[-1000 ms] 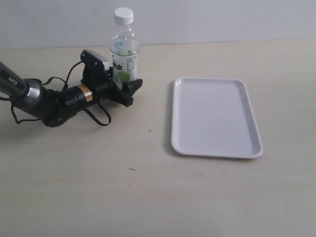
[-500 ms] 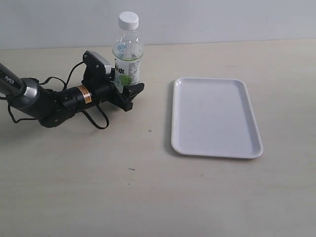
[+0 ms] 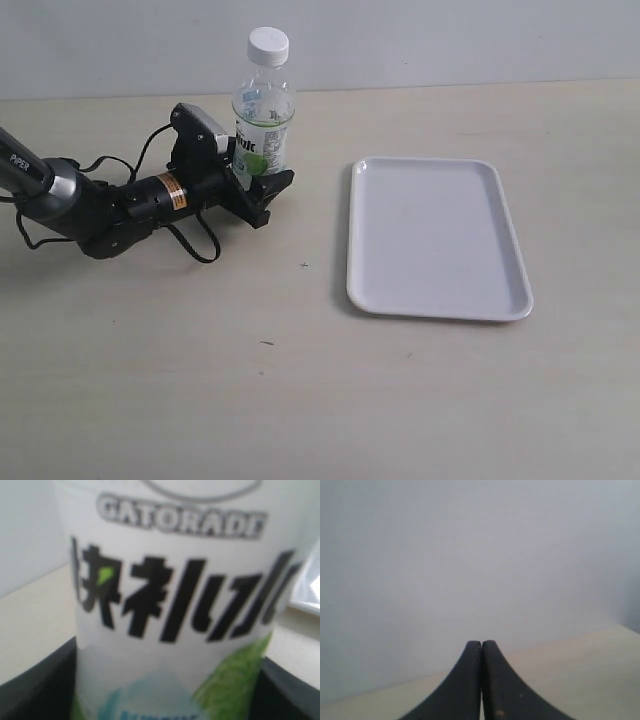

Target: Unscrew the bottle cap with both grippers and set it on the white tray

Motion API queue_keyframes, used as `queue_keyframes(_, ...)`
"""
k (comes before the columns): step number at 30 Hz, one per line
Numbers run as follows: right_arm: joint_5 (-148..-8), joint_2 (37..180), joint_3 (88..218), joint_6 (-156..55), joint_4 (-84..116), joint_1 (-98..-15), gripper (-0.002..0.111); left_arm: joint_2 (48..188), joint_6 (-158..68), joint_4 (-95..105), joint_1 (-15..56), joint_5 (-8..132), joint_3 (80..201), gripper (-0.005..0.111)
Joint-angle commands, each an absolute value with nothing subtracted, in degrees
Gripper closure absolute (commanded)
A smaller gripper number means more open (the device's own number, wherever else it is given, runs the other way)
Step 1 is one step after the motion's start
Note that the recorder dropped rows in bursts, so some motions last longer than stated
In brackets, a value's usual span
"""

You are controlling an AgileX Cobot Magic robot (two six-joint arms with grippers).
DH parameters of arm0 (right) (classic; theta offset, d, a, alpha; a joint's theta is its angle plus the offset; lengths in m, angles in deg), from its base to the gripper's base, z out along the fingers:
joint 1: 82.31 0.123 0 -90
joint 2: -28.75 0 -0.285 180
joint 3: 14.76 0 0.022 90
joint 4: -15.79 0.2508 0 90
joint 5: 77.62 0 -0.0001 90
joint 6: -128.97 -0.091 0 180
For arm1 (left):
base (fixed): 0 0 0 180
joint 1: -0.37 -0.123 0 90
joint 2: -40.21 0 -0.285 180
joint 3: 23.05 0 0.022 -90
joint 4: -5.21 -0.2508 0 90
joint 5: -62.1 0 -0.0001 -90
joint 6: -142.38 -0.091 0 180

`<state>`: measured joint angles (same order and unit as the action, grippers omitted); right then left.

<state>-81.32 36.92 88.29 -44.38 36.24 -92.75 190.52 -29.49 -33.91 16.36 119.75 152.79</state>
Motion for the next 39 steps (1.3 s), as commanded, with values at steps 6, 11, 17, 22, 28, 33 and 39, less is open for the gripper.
queue_keyframes(6, -66.51, 59.71, 117.95, -52.66, 34.51, -93.0, 0.108, 190.37, -30.36, -34.68, 16.37, 119.1, 152.32, 0.107)
queue_keyframes(11, -38.69, 94.74, 147.25, -43.15, 38.07, -93.0, 0.108, 190.37, -33.05, -35.8, 16.37, 119.1, 152.32, 0.107)
queue_keyframes(17, -13.71, 120.31, 170.81, -37.88, 44.3, -90.21, 0.108, 190.37, -33.41, -37.43, 16.37, 119.1, 152.32, 0.107)
queue_keyframes(22, -11.03, 134.79, 182.79, -42.64, 38.93, -79.93, 0.108, 189.98, -33.41, -37.43, 16.37, 118.57, 152.32, 0.107)
queue_keyframes(28, -13.28, 145.24, 193.56, -43.73, 30.74, -68.25, 0.101, 189.08, -32.54, -37.98, 16.37, 117.09, 152.32, 0.107)
queue_keyframes(33, -17.08, 149.16, 198.56, -43.6, 26.68, -64.63, 0.074, 189.08, -32.66, -38.11, 16.37, 116.85, 152.32, 0.107)
queue_keyframes(39, -20.35, 150.77, 199.32, -42.11, 26.65, -63.81, 0.04, 189.08, -32.66, -38.11, 16.37, 116.34, 152.32, 0.107)
